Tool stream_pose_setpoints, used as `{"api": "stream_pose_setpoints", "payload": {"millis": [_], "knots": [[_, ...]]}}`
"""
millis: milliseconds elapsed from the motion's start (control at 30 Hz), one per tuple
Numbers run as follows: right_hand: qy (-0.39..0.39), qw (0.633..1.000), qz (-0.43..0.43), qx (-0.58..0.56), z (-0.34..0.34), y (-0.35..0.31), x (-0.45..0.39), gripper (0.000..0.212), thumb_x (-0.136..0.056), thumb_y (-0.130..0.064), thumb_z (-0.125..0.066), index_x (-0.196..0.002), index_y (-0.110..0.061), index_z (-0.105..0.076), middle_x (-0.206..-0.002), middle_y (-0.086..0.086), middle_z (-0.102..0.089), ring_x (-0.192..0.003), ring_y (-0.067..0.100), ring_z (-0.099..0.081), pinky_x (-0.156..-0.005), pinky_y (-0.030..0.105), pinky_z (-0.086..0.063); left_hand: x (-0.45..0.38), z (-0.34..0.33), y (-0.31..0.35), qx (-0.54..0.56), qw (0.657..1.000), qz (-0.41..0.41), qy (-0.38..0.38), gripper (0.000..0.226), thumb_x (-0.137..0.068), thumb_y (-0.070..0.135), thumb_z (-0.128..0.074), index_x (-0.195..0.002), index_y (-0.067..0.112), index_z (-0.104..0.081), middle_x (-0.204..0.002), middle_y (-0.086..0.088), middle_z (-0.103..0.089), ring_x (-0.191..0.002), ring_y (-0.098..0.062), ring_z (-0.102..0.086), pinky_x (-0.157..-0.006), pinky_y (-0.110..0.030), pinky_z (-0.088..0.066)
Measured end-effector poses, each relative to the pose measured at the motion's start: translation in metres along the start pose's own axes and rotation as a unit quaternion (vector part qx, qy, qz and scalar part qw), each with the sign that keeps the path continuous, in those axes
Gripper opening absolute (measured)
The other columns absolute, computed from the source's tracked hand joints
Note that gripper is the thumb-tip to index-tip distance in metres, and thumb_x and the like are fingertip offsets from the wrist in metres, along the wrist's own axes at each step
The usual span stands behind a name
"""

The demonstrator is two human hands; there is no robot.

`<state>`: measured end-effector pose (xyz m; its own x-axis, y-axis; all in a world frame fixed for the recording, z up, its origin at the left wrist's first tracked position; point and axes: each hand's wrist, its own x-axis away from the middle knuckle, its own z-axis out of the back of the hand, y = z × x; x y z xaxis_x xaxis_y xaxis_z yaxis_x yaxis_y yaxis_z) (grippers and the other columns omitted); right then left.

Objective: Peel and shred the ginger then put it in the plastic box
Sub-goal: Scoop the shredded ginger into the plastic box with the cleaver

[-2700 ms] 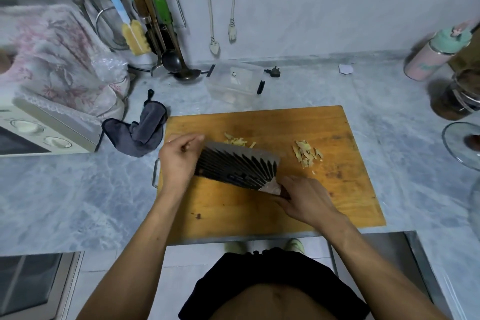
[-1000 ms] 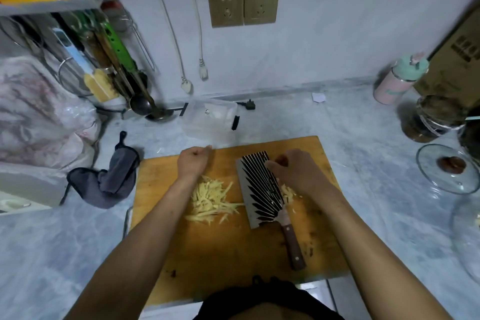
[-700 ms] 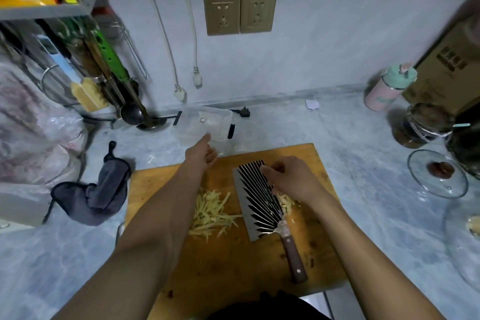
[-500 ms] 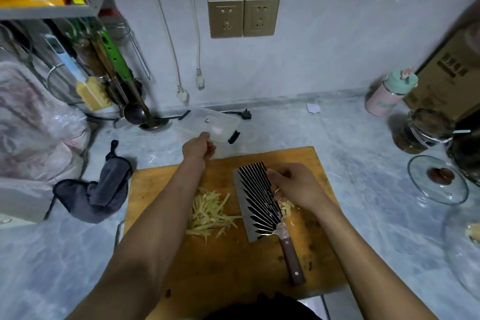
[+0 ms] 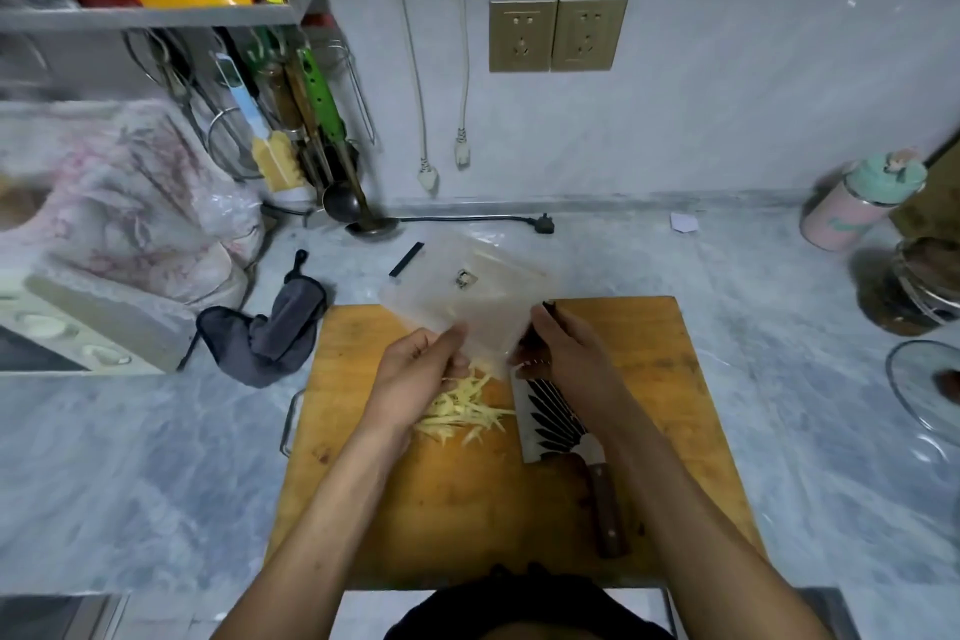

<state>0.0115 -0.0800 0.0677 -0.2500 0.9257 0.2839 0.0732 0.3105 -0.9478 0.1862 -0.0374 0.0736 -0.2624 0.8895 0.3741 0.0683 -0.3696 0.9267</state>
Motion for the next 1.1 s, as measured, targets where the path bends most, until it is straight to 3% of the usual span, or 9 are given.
{"api": "stream_pose_setpoints", "payload": {"millis": [133, 200, 267, 367, 434, 600, 734, 934, 1101], "knots": [[0.031, 0.999, -0.025, 0.032, 0.003, 0.010, 0.004, 0.032, -0.107, -0.024, -0.045, -0.091, -0.001, -0.060, -0.075, 0.010, -0.063, -0.063, 0.020, -0.063, -0.062, 0.033, -0.055, -0.008, 0.020, -0.012, -0.313, 0.932, -0.173, 0.063, 0.038, -0.084, 0.044, -0.073, -0.061, 0.020, -0.054, -0.065, 0.006, -0.062, -0.064, -0.012, -0.059, -0.066, -0.030, -0.047], [0.025, 0.997, -0.028, 0.062, 0.010, 0.015, 0.007, 0.030, -0.106, -0.023, -0.046, -0.085, -0.005, -0.058, -0.072, 0.008, -0.062, -0.060, 0.019, -0.061, -0.060, 0.033, -0.054, -0.008, 0.026, -0.003, -0.411, 0.877, -0.245, 0.030, 0.030, -0.077, 0.047, -0.078, -0.092, 0.025, -0.065, -0.105, 0.003, -0.065, -0.100, -0.014, -0.060, -0.085, -0.029, -0.049], [0.004, 0.995, -0.023, 0.095, 0.016, 0.018, 0.012, 0.031, -0.105, -0.020, -0.046, -0.081, -0.005, -0.059, -0.069, 0.009, -0.062, -0.059, 0.021, -0.059, -0.059, 0.034, -0.052, -0.012, 0.029, 0.007, -0.508, 0.822, -0.236, -0.103, 0.090, -0.067, 0.058, -0.081, -0.144, 0.034, -0.040, -0.158, 0.002, -0.025, -0.145, -0.017, -0.024, -0.113, -0.029, -0.029], [-0.019, 0.993, -0.021, 0.112, 0.018, 0.018, 0.020, 0.031, -0.103, -0.017, -0.047, -0.078, -0.005, -0.062, -0.067, 0.011, -0.061, -0.061, 0.028, -0.058, -0.059, 0.037, -0.051, -0.011, 0.023, 0.022, -0.624, 0.711, -0.240, -0.218, 0.136, -0.059, 0.062, -0.084, -0.155, 0.037, 0.009, -0.163, 0.010, 0.017, -0.149, -0.012, 0.015, -0.121, -0.034, -0.002], [-0.019, 0.994, -0.022, 0.105, 0.016, 0.017, 0.023, 0.031, -0.102, -0.016, -0.047, -0.077, -0.005, -0.062, -0.068, 0.011, -0.060, -0.063, 0.028, -0.058, -0.059, 0.036, -0.051, -0.010, 0.023, 0.024, -0.605, 0.719, -0.252, -0.230, 0.137, -0.056, 0.059, -0.087, -0.156, 0.035, 0.004, -0.164, 0.009, 0.000, -0.149, -0.012, 0.000, -0.121, -0.034, -0.010], [-0.004, 0.992, -0.025, 0.126, -0.002, 0.018, 0.032, 0.036, -0.102, -0.014, -0.042, -0.071, -0.004, -0.058, -0.060, 0.006, -0.056, -0.050, 0.013, -0.051, -0.048, 0.020, -0.045, -0.007, 0.047, 0.013, -0.445, 0.836, -0.229, -0.225, 0.123, -0.048, 0.059, -0.084, -0.152, 0.040, -0.020, -0.148, 0.018, -0.021, -0.138, -0.004, -0.020, -0.114, -0.028, -0.028], [-0.020, 0.991, -0.037, 0.124, -0.032, 0.029, 0.028, 0.040, -0.103, -0.015, -0.040, -0.065, -0.012, -0.051, -0.052, -0.001, -0.050, -0.045, 0.012, -0.045, -0.047, 0.024, -0.039, 0.010, 0.072, -0.012, -0.329, 0.901, -0.233, -0.159, 0.082, -0.065, 0.053, -0.069, -0.142, 0.034, -0.047, -0.148, 0.011, -0.041, -0.138, -0.001, -0.035, -0.117, -0.025, -0.029], [-0.033, 0.984, 0.011, 0.177, -0.088, 0.041, 0.019, 0.032, -0.106, -0.020, -0.041, -0.078, -0.014, -0.055, -0.060, 0.002, -0.055, -0.052, 0.014, -0.051, -0.050, 0.027, -0.044, 0.035, 0.113, -0.060, -0.393, 0.816, -0.410, 0.107, 0.038, -0.094, 0.024, -0.056, -0.131, 0.015, -0.064, -0.135, 0.000, -0.061, -0.125, -0.013, -0.057, -0.100, -0.030, -0.050], [-0.037, 0.968, 0.070, 0.239, -0.124, 0.058, 0.017, 0.033, -0.105, -0.019, -0.040, -0.077, -0.012, -0.055, -0.058, 0.003, -0.055, -0.050, 0.017, -0.051, -0.047, 0.033, -0.040, 0.043, 0.133, -0.068, -0.282, 0.843, -0.358, 0.287, 0.032, -0.097, 0.011, -0.050, -0.126, 0.009, -0.065, -0.102, -0.009, -0.073, -0.078, -0.025, -0.066, -0.066, -0.027, -0.051]]}}
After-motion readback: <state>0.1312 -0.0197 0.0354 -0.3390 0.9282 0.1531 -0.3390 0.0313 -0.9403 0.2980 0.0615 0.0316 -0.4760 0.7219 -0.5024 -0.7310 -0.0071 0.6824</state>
